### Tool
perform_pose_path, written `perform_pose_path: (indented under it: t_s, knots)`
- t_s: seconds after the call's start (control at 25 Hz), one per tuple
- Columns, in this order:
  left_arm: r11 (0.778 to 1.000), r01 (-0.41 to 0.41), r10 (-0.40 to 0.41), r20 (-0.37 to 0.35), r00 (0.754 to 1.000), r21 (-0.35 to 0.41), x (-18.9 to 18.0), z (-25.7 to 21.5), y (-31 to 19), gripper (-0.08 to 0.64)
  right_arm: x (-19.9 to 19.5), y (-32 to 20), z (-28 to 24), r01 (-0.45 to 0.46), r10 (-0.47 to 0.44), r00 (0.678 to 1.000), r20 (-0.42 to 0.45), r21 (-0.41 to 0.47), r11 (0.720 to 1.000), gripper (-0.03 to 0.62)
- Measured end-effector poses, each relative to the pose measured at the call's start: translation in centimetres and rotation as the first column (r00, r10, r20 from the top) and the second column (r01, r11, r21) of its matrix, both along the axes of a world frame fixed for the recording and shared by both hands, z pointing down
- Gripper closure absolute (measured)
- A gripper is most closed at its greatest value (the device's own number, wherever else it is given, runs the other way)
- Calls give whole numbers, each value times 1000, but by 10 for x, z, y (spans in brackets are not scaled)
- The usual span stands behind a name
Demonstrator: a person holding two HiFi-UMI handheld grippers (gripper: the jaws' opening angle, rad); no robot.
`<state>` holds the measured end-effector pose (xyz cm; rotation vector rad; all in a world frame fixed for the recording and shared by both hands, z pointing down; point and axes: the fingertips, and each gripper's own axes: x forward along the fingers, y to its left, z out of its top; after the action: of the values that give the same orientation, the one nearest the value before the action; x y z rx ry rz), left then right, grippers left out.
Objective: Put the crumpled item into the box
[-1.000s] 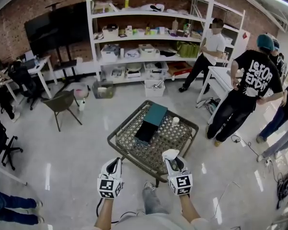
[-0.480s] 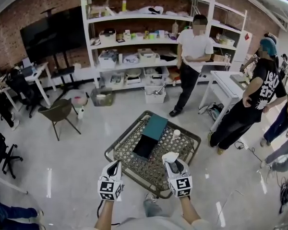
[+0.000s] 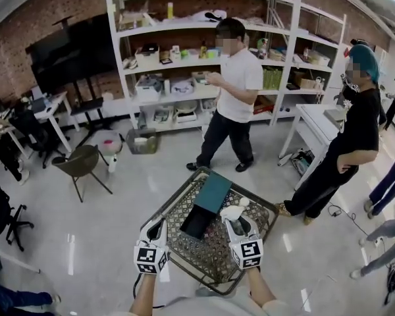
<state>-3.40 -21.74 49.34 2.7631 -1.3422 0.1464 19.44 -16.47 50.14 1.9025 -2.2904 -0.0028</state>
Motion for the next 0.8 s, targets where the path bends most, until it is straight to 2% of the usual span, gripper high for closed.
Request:
perform_pose_path:
  t_s: [0.28, 0.8]
  knots:
    - [999, 22, -21, 21, 1000, -25, 17, 15, -30, 555, 12, -41, 11, 34, -34, 999, 13, -15, 999, 463]
    - [998, 30, -28, 44, 999, -58, 24, 30, -67, 555, 12, -73, 35, 60, -58, 998, 30, -57, 997, 463]
